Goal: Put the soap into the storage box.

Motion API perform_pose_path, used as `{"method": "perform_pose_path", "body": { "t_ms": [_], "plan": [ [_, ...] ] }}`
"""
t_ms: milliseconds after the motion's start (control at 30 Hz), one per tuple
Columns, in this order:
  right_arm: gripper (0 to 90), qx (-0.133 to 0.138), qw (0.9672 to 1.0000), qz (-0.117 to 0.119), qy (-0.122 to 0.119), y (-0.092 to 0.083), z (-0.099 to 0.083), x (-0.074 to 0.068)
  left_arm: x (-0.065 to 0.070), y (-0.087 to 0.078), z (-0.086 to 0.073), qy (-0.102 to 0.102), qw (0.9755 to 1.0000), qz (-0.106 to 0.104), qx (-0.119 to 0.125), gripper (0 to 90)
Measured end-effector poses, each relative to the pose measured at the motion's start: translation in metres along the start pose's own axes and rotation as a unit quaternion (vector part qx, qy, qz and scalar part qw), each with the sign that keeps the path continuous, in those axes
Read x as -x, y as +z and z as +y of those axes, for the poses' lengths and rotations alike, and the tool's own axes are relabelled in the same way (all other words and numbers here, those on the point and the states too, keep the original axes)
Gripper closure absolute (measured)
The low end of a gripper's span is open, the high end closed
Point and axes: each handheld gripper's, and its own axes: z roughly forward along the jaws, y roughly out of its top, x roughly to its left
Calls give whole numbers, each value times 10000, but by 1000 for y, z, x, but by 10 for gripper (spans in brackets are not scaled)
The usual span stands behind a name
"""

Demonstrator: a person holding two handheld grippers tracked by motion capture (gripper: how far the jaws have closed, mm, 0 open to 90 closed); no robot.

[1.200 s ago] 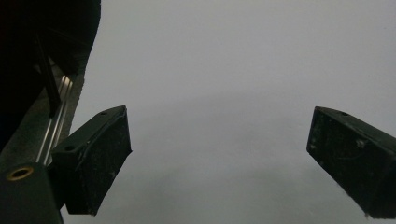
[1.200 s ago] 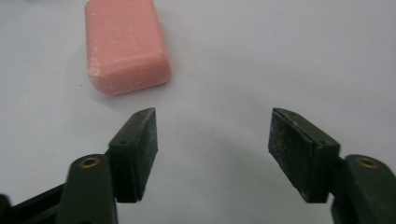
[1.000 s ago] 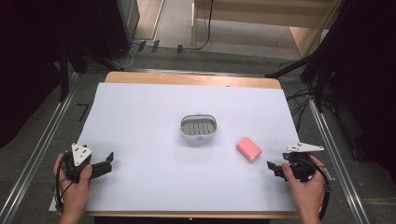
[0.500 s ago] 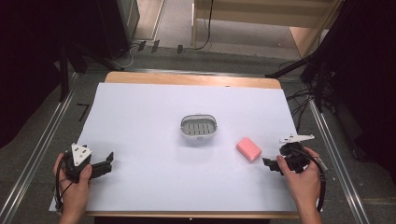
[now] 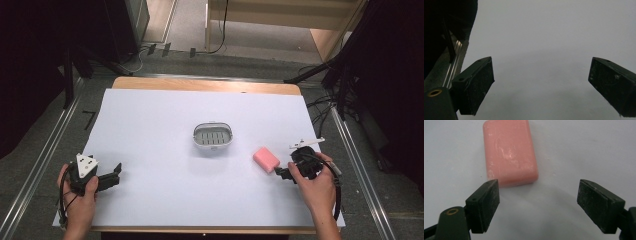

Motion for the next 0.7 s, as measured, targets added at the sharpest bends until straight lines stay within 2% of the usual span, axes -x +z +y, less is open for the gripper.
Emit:
{"method": "perform_pose_path", "body": {
  "t_ms": [333, 700],
  "plan": [
    [180, -32, 10000, 61, -44, 7, 11, -7, 0, 0, 0, -2, 10000, -6, 4, 68],
    [208, -151, 9996, 108, -230, 18, 25, -16, 0, 0, 0, 7, 10000, -2, 7, 68]
  ]
}}
